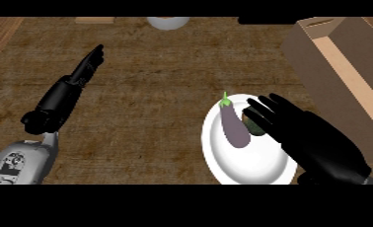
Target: Pick the squash from the plate and place it in the cardboard box
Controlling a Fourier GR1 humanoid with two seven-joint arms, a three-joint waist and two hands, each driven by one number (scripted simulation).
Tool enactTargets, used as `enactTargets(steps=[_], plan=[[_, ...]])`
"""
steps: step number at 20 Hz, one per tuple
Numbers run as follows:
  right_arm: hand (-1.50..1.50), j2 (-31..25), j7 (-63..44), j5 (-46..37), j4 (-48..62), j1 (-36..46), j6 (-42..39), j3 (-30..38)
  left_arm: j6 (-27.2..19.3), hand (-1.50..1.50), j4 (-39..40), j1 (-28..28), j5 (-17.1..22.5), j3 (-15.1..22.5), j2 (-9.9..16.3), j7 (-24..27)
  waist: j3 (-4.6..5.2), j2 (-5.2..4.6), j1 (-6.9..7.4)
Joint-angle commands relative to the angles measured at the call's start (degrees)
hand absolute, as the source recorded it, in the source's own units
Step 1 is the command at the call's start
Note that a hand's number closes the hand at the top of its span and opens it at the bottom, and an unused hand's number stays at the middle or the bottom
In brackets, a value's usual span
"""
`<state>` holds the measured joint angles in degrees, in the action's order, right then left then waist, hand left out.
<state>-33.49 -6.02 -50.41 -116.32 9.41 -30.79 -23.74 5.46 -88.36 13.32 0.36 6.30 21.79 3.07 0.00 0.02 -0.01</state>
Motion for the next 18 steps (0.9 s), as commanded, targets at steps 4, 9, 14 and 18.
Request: enactTargets(steps=[4, 9, 14, 18], plan=[[-1.50, 4.5, 1.8, -5.2, 6.1, 3.6, -2.5, 1.1, 0.6, 0.00, -3.5, -5.4, -3.5, 0.5, -3.1, 1.1, 0.00, 0.00, 0.33], [-1.50, 9.2, 0.7, -13.1, 10.7, 2.8, 1.8, -2.6, 2.7, 0.00, 0.6, 1.5, -3.4, -2.8, -3.3, -1.6, -0.01, -0.02, 0.05], [-1.50, 9.1, 7.1, -14.3, 13.9, 0.2, 4.8, 0.4, 2.9, 0.00, 0.2, -2.9, -6.6, -2.9, -5.0, 2.6, -0.01, -0.01, 0.08], [-1.50, 12.1, 8.5, -15.5, 17.0, 2.6, 3.1, 0.8, 4.4, 0.00, 5.8, 0.3, -6.7, -4.6, -6.3, 5.1, 0.00, -0.05, 0.01]])
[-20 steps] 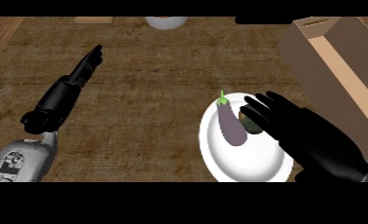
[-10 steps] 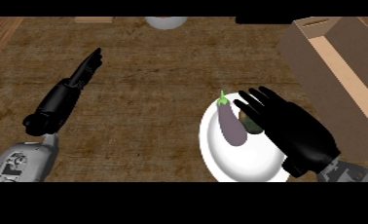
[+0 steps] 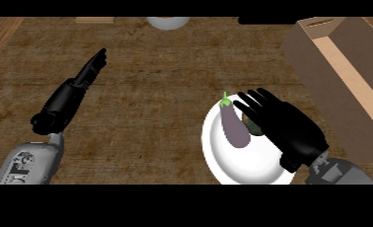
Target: Pick the squash from the plate and place it in the cardboard box
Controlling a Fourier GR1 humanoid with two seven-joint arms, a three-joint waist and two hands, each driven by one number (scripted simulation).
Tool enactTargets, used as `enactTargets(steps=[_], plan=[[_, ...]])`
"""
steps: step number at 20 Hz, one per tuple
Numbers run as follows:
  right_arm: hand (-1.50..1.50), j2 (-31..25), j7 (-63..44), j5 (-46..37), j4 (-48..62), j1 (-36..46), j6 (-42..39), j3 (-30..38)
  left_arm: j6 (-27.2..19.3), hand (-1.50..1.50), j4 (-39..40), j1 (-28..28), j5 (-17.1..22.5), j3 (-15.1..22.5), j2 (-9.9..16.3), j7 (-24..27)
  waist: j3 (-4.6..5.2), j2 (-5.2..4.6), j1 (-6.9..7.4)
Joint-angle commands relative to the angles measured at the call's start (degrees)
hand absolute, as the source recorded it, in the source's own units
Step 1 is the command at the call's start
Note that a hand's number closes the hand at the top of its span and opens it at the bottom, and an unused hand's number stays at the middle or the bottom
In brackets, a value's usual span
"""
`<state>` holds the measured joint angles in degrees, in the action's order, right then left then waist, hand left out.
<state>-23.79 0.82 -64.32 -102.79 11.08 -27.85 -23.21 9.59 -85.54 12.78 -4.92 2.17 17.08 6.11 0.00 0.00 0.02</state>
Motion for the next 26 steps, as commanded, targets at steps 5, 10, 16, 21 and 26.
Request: enactTargets(steps=[5, 10, 16, 21, 26], plan=[[-1.50, 2.9, 5.6, -3.2, 13.3, 4.3, 5.1, 4.0, 1.9, 0.00, -5.3, -2.1, -0.2, -0.9, -1.4, -3.5, -0.02, -0.03, 0.39], [-1.50, 2.6, 6.4, -7.8, 12.8, 1.0, 6.8, 4.0, 2.8, 0.00, -2.9, -1.2, -1.2, -2.9, -1.9, -2.2, 0.00, 0.00, 0.02], [-1.50, 6.6, 6.9, -9.9, 14.9, -0.1, 8.2, 4.2, 6.6, 0.00, -4.5, -2.4, -0.3, -5.0, -1.0, -2.6, 0.00, 0.02, -0.03], [1.50, 7.0, 13.7, -11.0, 21.1, 5.5, 11.5, 2.2, 3.5, 0.00, -3.8, -0.5, -3.1, -3.1, -3.6, -2.4, -0.01, -0.03, 0.16], [1.50, 6.0, 18.9, -11.5, 22.6, 2.5, 23.0, 4.7, 4.5, 0.00, -7.2, -1.0, -2.0, -4.0, -3.4, -6.0, -0.02, 0.04, 0.14]])
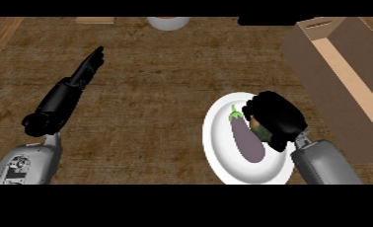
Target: Pick the squash from the plate and place it in the cardboard box
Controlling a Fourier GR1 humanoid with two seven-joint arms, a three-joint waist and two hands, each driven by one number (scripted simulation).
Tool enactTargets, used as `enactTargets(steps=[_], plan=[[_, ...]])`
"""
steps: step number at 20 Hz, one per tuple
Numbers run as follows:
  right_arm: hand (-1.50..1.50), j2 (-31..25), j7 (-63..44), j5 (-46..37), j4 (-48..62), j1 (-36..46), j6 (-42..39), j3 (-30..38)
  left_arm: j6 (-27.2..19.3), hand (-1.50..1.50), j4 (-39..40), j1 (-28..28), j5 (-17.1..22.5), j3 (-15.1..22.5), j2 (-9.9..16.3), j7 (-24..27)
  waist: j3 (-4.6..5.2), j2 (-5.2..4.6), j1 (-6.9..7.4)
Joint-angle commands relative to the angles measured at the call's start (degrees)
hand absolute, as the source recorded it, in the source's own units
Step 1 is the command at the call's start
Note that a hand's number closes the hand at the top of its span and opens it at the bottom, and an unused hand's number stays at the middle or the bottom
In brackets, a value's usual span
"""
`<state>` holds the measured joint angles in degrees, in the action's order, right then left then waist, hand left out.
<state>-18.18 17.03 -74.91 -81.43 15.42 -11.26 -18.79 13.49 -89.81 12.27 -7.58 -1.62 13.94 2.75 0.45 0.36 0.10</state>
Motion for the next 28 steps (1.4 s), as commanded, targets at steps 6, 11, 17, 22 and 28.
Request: enactTargets(steps=[6, 11, 17, 22, 28], plan=[[1.50, 4.9, 0.5, -0.6, 6.2, 4.5, 6.4, 4.3, -0.9, 0.00, 1.6, -1.6, -2.7, 1.1, -1.9, 2.9, -0.45, -0.50, 0.21], [1.50, 16.4, -24.1, 3.1, 13.3, 12.3, -1.4, 18.1, 0.3, 0.00, -0.2, 1.9, -1.2, 1.2, -1.5, 0.5, -0.53, -1.67, 2.17], [1.50, 16.7, -33.2, 0.2, 23.9, 32.9, 4.5, 22.1, 1.8, 0.00, 1.3, 1.7, -0.3, -0.2, -0.2, 1.7, -0.44, -0.91, 2.09], [1.50, 15.4, -35.7, -2.3, 23.3, 38.7, 5.2, 21.0, 1.9, 0.00, 1.9, 1.1, -0.6, -1.1, 0.3, 0.8, -0.44, -0.46, 0.61], [1.50, 13.9, -48.8, -1.6, 18.3, 41.8, 12.4, 29.6, 2.3, 0.00, 1.6, 0.6, -0.3, -1.5, 0.7, 1.7, -0.45, -0.45, 0.26]])
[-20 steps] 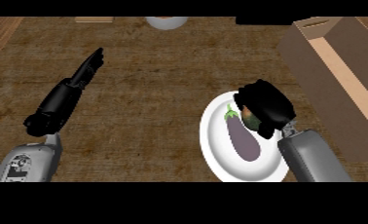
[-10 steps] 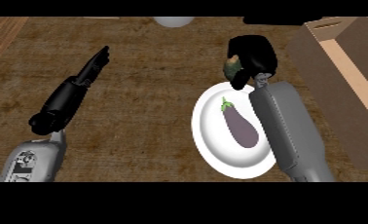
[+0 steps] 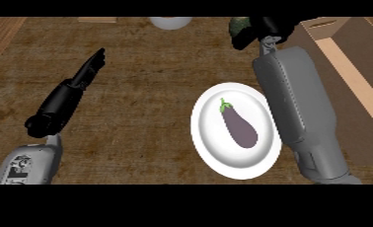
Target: Pick the squash from the plate and place it in the cardboard box
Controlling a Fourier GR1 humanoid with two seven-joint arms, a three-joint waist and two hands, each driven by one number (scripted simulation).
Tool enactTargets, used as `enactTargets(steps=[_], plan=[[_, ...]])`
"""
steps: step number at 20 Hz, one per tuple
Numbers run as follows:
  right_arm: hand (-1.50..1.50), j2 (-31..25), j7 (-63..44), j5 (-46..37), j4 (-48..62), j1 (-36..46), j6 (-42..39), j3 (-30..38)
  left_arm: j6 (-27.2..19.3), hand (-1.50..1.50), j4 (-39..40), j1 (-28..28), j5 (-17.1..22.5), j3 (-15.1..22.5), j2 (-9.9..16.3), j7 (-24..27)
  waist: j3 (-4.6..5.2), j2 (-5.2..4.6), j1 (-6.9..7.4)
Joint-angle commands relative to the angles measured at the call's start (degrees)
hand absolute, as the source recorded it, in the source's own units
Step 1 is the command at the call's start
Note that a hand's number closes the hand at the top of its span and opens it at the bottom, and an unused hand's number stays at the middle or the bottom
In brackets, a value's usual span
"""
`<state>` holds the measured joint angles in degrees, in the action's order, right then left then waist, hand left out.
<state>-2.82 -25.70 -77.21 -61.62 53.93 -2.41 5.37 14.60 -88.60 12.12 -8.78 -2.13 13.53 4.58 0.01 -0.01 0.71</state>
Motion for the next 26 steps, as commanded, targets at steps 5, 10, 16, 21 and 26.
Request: enactTargets(steps=[5, 10, 16, 21, 26], plan=[[1.50, -5.6, -11.6, -1.1, -0.7, 4.4, 7.4, 9.2, -0.1, 0.00, -1.9, 2.5, 0.7, -0.3, -0.5, -3.4, -0.03, -0.06, -0.37], [1.50, -11.7, -10.7, 2.2, -3.0, 2.0, 7.1, 13.6, 0.1, 0.00, -0.4, 0.1, 0.2, -0.8, -0.4, -0.8, -0.02, 0.02, -0.73], [1.50, -21.6, -3.8, 3.5, 5.7, -0.9, 5.3, 16.2, -0.4, 0.00, 0.7, -1.8, -1.2, -0.1, -1.1, 1.8, -0.01, -0.18, -0.60], [1.50, -25.8, -1.8, 8.6, 13.9, 0.2, -6.3, 19.9, -1.0, 0.00, -1.1, -2.7, -1.8, 1.3, -2.4, 1.9, -0.01, -0.17, -0.38], [1.50, -28.2, 1.5, 12.0, 15.2, -4.4, -12.1, 21.1, 1.1, 0.00, -5.5, -2.4, 0.1, 0.1, -0.8, -3.2, -0.04, 0.10, -0.40]])
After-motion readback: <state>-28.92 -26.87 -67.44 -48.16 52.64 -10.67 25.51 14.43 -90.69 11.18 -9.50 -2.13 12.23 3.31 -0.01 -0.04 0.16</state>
